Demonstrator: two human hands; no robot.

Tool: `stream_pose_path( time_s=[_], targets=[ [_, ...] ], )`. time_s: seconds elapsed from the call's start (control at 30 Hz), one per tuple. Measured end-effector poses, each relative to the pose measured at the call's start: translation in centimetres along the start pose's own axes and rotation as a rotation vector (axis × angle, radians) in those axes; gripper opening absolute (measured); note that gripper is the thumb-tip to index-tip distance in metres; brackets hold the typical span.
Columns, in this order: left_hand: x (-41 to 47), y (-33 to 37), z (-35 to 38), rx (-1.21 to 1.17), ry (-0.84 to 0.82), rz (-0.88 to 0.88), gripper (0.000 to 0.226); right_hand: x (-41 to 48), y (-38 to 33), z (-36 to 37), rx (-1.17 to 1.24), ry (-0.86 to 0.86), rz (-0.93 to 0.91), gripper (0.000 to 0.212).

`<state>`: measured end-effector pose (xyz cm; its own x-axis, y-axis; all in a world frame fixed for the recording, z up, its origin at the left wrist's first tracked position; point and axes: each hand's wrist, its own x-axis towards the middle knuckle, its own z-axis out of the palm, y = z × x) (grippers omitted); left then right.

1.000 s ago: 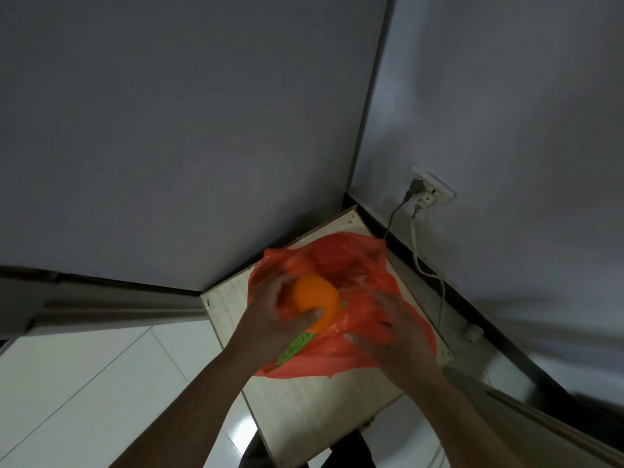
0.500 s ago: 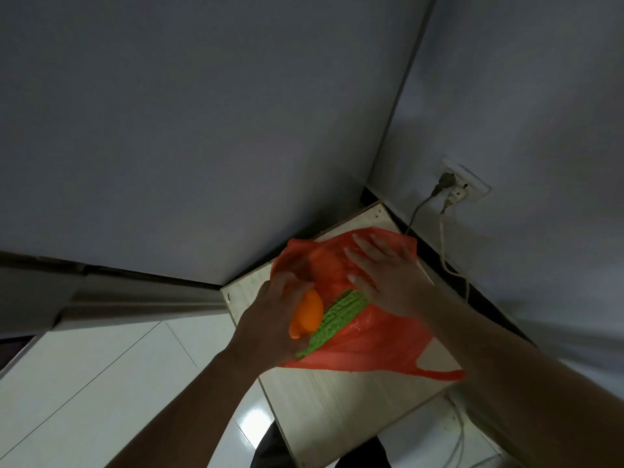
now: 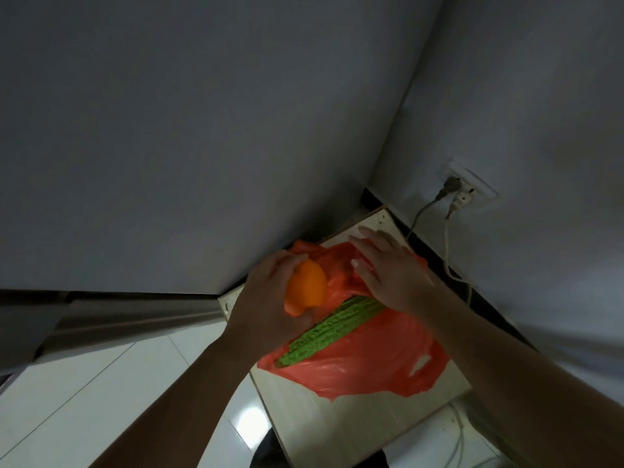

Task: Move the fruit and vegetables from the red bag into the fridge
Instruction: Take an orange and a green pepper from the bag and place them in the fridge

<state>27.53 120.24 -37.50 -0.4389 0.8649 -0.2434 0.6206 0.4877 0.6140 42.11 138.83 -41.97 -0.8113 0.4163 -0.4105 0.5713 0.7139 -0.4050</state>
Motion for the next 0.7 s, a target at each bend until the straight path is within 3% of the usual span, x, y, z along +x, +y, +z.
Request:
stream_pose_path(
  time_s=[0.1, 0.27, 0.5, 0.7],
  targets=[
    [0.5, -0.3, 0.4, 0.072, -0.009, -0.014, 0.084, -3.4, -0.4, 0.1, -0.022, 0.169, -0.087, 0.057],
    [0.9, -0.3, 0.8, 0.045, 0.027, -0.050, 0.082, -4.7, 1.2, 2.0, -0.063, -0.049, -0.040, 0.084],
    [2.1, -0.4, 0.1, 0.002, -0.008, -0.043, 0.087, 0.0, 1.5, 0.4, 0.051, 0.098, 0.012, 0.060],
    [2.3, -0.5, 0.4, -0.044, 0.015, -0.054, 0.083, 2.0, 2.2, -0.4, 0.182, 0.060, 0.078, 0.052]
  ],
)
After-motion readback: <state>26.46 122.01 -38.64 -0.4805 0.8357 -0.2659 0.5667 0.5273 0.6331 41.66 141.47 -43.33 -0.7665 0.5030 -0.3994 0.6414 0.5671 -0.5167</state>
